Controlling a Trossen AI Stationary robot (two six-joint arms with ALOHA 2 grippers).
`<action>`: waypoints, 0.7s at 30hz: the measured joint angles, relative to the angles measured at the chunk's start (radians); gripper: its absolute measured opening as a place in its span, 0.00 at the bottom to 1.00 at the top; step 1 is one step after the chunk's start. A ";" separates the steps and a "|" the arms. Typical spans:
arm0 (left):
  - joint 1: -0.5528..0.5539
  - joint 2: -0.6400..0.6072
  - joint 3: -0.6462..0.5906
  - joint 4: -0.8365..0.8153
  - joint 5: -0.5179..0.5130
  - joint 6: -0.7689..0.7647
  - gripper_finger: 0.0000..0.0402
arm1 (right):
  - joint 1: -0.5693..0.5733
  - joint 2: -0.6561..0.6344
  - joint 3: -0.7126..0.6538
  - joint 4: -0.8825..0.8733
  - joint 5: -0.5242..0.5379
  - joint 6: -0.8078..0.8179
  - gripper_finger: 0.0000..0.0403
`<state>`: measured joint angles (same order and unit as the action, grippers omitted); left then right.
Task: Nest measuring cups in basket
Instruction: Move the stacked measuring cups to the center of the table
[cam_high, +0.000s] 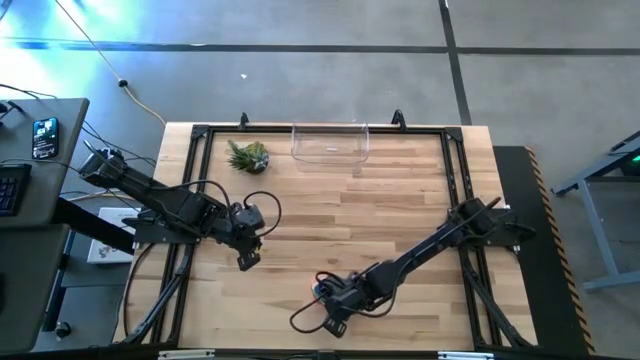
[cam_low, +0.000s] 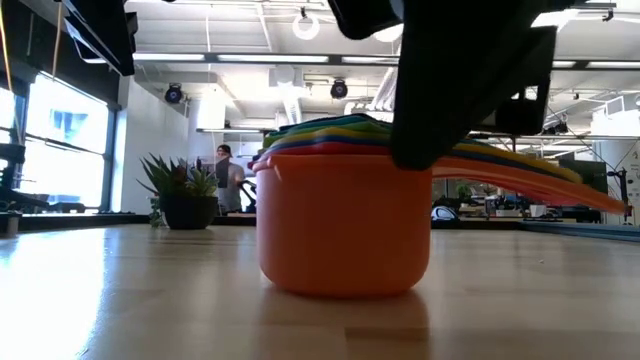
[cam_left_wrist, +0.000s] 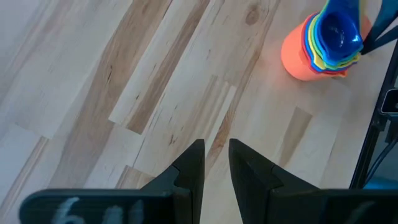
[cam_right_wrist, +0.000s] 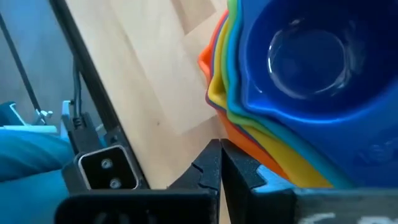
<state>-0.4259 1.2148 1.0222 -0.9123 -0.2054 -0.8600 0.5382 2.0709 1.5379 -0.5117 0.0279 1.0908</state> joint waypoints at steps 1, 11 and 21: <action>0.000 0.000 0.000 0.000 0.000 0.000 0.16 | -0.004 0.001 0.000 -0.001 0.001 0.000 0.00; 0.000 0.000 0.000 -0.003 -0.008 0.000 0.16 | -0.058 0.002 0.000 -0.037 0.045 -0.011 0.00; 0.000 0.000 0.000 -0.003 -0.015 0.000 0.16 | -0.173 0.003 0.000 -0.089 0.058 -0.062 0.00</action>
<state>-0.4259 1.2148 1.0222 -0.9154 -0.2207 -0.8597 0.3648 2.0735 1.5379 -0.6010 0.0856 1.0293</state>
